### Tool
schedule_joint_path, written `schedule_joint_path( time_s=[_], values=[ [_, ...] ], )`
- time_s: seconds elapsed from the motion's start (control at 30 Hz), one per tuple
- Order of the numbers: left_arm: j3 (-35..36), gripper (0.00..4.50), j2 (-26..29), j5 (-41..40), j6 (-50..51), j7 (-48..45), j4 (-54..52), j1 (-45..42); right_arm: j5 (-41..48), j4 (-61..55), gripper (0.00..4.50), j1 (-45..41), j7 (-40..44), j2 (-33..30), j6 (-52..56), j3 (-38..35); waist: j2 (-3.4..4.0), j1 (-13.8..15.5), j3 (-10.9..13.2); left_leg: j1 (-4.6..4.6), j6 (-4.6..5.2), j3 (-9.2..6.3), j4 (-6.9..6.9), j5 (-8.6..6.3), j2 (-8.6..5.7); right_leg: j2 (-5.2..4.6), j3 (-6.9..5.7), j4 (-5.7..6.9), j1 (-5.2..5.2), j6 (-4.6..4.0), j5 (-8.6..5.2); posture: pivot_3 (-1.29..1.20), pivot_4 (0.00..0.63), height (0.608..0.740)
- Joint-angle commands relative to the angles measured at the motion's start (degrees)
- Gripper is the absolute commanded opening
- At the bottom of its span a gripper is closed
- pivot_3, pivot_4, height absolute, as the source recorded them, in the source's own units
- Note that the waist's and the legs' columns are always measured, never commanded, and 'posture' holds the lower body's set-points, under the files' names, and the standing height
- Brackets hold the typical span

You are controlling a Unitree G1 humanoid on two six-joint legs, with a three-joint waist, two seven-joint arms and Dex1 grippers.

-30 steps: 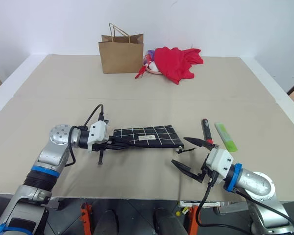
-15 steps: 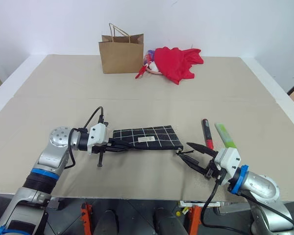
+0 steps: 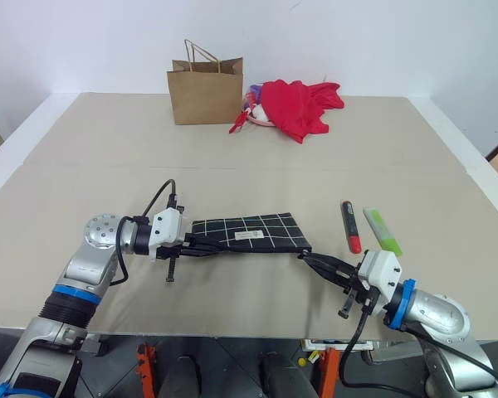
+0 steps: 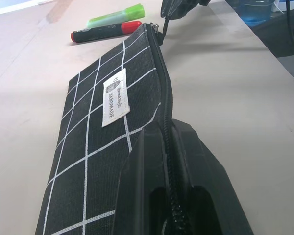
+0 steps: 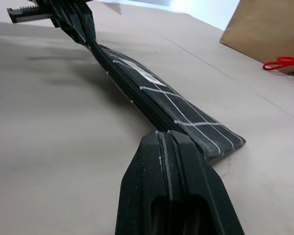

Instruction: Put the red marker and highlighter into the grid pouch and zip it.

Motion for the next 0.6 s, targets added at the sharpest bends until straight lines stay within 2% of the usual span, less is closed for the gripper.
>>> schedule_joint_path(
  time_s=[0.03,0.3,0.6],
  values=[
    [1.37,0.00,-0.99,0.06,-0.46,1.32,-2.27,-1.03,4.02,-8.56,0.02,-6.35,-0.97,-0.54,10.15,4.71,0.01,-0.19,0.00,0.00,-0.01,0.00,0.00,0.00,0.00,0.00,0.00,0.00,0.00,-0.02,0.01,0.00,0.150,0.740],
    [0.98,0.00,-3.41,1.24,-1.70,2.89,-1.70,-2.37,0.77,-8.18,0.02,-17.31,-2.42,1.57,17.81,12.48,-0.03,0.16,0.01,-0.04,-0.10,-0.04,0.00,0.09,-0.01,0.00,0.00,0.01,0.00,0.00,0.04,0.00,0.150,0.740],
    [1.23,0.00,-4.55,1.69,-1.77,3.61,-2.01,-2.42,-0.73,-5.36,0.02,-19.42,-2.38,2.18,19.68,13.98,-0.03,0.19,0.01,-0.04,-0.10,-0.05,-0.03,0.08,-0.01,0.01,-0.01,0.01,-0.03,0.21,0.14,0.00,0.150,0.740]
  ],
)
